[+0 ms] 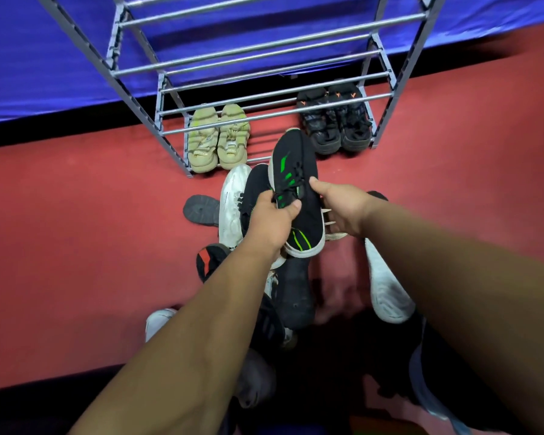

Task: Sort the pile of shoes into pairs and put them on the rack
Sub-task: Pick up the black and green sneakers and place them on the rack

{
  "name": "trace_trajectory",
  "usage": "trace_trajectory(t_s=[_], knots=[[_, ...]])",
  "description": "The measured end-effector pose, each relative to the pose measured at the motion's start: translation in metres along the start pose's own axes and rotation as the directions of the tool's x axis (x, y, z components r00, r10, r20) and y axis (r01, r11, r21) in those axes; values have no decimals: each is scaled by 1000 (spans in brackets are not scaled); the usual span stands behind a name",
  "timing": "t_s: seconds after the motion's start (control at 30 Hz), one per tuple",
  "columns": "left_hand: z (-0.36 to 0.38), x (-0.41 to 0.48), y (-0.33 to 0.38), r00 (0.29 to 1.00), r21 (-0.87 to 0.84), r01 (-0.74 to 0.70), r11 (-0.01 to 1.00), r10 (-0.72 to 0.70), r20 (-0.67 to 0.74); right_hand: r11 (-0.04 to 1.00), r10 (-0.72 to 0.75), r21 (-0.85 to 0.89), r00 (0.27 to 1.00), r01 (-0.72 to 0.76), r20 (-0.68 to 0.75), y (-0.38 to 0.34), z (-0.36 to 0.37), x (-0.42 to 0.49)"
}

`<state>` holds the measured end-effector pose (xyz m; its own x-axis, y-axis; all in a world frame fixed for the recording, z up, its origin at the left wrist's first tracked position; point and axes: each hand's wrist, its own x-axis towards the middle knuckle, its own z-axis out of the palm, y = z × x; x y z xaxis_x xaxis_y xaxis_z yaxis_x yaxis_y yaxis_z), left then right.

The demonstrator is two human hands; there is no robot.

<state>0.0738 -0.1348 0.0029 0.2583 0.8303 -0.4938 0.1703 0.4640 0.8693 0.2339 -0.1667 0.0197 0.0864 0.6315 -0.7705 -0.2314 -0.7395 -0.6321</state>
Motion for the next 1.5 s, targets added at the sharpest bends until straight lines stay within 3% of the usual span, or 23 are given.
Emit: trace_trajectory(t_s=[0.13,0.23,0.37,0.47,0.6,0.7,0.8,0.93,1.07,1.17,1.3,1.5], knots=[[-35,15,9,994,28,-44,999,46,-95,997,-30,-71,1000,30,5,-4,13,6],[-76,28,16,961,96,-42,994,66,-268,971,-52,-238,998,40,-42,-1,28,10],[-124,32,6,903,158,52,986,21,-429,738,-267,-657,961,156,-72,13,56,24],[-145,29,-16,916,350,167,922,-14,-401,677,-312,-726,941,121,-134,22,82,21],[-141,27,-29,923,557,248,793,-19,-383,433,-332,-900,937,48,-110,34,107,16],[-130,26,-23,894,607,358,710,-72,-443,268,-291,-963,953,-1,-82,37,118,17],[-125,23,-18,881,614,390,686,-84,-465,207,-313,-978,945,-30,-96,42,122,19],[-121,17,-17,871,659,323,679,58,-488,257,-327,-965,936,-45,-131,45,125,15],[-111,7,-20,907,689,370,623,-81,-413,349,-355,-937,922,-21,-153,50,122,10],[-112,2,-29,919,723,352,595,-71,-389,366,-382,-930,914,13,-137,55,115,7],[-117,-3,-36,911,661,327,675,-38,-411,359,-377,-933,913,-8,-153,60,111,4],[-117,-21,-15,882,593,252,765,69,-465,606,-489,-779,848,160,-206,38,102,-14]])
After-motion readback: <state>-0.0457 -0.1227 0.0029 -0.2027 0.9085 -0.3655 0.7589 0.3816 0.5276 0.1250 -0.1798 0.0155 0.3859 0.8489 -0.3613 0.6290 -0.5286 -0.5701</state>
